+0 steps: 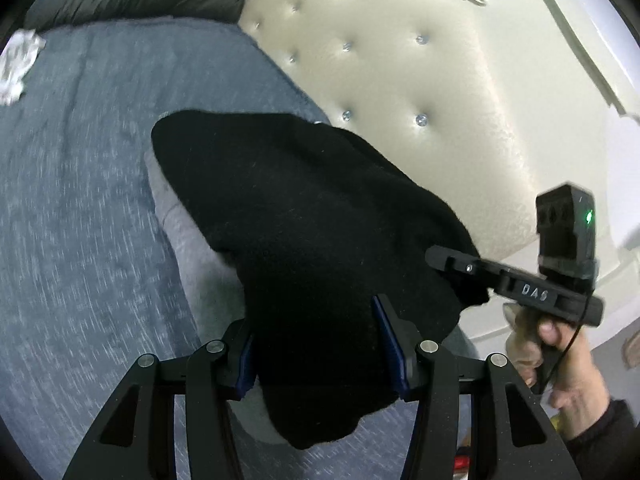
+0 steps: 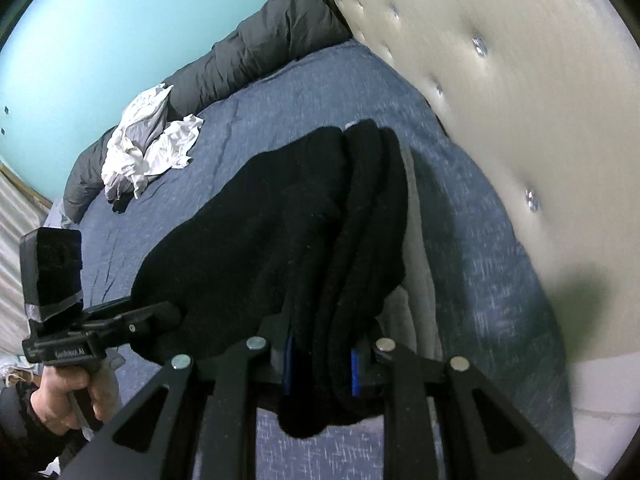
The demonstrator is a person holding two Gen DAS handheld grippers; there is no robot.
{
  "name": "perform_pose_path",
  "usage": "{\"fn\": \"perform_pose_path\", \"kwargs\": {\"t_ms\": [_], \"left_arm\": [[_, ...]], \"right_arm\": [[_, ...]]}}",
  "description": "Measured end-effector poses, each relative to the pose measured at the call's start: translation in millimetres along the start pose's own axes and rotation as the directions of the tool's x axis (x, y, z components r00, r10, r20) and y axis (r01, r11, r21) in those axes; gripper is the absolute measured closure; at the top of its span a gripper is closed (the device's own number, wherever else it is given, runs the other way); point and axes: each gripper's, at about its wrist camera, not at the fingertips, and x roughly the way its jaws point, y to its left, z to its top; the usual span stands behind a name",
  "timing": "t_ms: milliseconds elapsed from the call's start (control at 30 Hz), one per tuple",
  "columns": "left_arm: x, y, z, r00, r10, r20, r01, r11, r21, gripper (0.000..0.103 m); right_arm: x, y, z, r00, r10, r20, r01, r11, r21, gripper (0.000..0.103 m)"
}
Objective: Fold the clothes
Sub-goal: 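Fold the lifted end over onto the bundle with both grippers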
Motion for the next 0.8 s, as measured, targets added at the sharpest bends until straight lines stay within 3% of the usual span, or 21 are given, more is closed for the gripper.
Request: {"fn": "perform_pose_path", "kwargs": {"t_ms": [167,333,400,567,667,700,733,800], "left_arm": [[11.2,3.4,-9.1,0.999,0.019,-0.041,-0.018,1.000,0.025,0.048],[-2.8,6.0,-13.4,0.999,0.022,-0.031,-0.021,0.999,0.035,0.043],[-15.8,2.3,-12.2,0.999,0.043,-0.012,-0.042,0.997,0.061,0.043],[-58.9,-9.5,-1.3,0.987,0.105,0.120,-0.119,0.985,0.123,0.043],[-59.3,-20.3,5.8,0.983,0.126,0.130,-0.147,0.975,0.167,0.043],[-56.8,-25.4,6.5,0.983,0.130,0.128,-0.152,0.971,0.186,0.043],[-53.3,-30.6,5.2,0.984,0.132,0.123,-0.156,0.966,0.206,0.043],[-44.4,-37.7,1.6,0.984,0.140,0.108,-0.162,0.959,0.234,0.043]], "right_arm": [[10.0,-9.2,-16.5,1.000,-0.021,-0.011,0.022,1.000,0.016,0.081],[-5.9,-14.0,-29.5,0.994,-0.091,0.054,0.090,0.996,0.019,0.065],[-15.3,-14.2,-31.5,0.989,-0.122,0.080,0.121,0.993,0.016,0.065],[-44.8,0.5,-29.0,0.959,-0.189,0.209,0.196,0.980,-0.013,0.065],[-50.6,12.9,-21.1,0.948,-0.177,0.265,0.192,0.981,-0.030,0.065],[-52.0,16.9,-18.6,0.944,-0.172,0.280,0.189,0.981,-0.036,0.069],[-49.8,20.5,-17.3,0.947,-0.160,0.278,0.179,0.983,-0.045,0.082],[-36.5,27.5,-17.2,0.956,-0.150,0.252,0.174,0.982,-0.076,0.091]]}}
